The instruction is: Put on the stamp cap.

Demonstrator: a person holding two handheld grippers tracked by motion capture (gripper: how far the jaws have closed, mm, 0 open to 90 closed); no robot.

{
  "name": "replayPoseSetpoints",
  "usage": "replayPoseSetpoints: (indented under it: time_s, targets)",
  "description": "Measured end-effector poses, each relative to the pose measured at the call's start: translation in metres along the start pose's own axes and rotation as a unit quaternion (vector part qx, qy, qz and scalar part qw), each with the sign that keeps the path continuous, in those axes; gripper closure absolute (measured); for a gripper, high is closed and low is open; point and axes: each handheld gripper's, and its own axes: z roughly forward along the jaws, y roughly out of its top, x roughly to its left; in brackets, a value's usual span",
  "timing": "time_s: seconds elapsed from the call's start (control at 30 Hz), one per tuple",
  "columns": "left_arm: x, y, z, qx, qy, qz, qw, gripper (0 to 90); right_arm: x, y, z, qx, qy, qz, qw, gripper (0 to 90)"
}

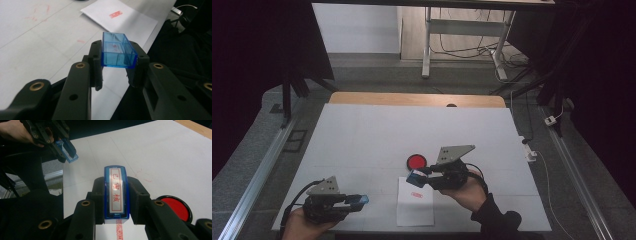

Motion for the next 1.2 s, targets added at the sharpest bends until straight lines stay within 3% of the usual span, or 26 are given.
replayPoseSetpoints:
  time_s: [0.27, 0.57, 0.83, 1.2]
  targets:
    - [-0.003, 0.015, 0.013, -0.004, -0.024, 0.029, 0.9993, 68.0, -0.004, 0.002, -0.006, -0.013, 0.001, 0.011, 0.9998, 69.8]
    - [-0.003, 0.037, 0.031, -0.003, -0.051, 0.056, 0.9972, 68.0, -0.004, 0.005, -0.011, -0.016, -0.001, 0.002, 0.9999, 69.8]
    - [-0.008, 0.059, 0.047, -0.009, -0.086, 0.095, 0.9918, 68.0, -0.004, 0.008, -0.014, -0.021, 0.001, 0.002, 0.9998, 69.8]
    - [0.003, 0.075, 0.071, -0.009, -0.130, 0.113, 0.9850, 68.1, -0.001, 0.012, -0.018, -0.031, 0.010, -0.009, 0.9994, 69.8]
